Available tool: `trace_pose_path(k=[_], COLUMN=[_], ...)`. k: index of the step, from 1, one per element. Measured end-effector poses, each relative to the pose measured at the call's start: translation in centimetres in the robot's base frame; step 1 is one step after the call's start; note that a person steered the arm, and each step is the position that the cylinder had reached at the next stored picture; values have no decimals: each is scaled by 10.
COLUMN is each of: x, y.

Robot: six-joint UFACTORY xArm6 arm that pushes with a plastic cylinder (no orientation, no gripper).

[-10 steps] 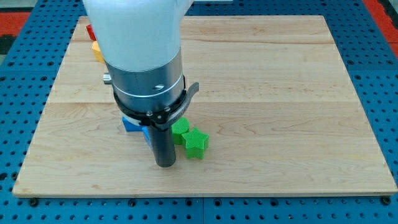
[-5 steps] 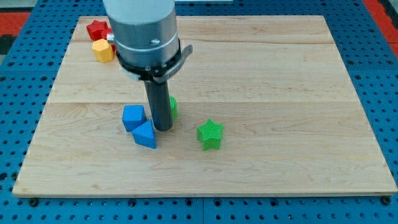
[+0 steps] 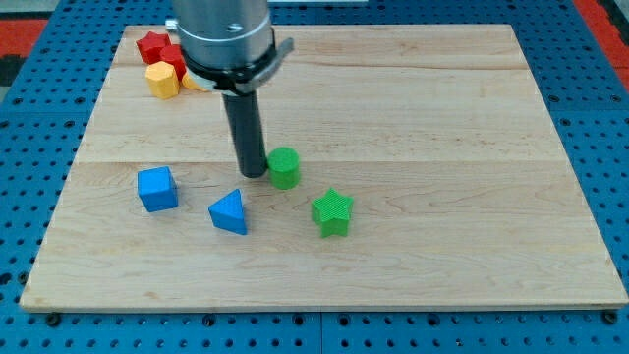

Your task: Separate the green star and green circle

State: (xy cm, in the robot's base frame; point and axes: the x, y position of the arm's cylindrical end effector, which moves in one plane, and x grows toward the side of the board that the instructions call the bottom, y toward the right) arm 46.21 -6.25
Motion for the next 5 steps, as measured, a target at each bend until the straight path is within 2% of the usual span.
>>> trace_pose_path(k=[1,2,3,5], x=[2,2,13,61], y=[34,33,62,63])
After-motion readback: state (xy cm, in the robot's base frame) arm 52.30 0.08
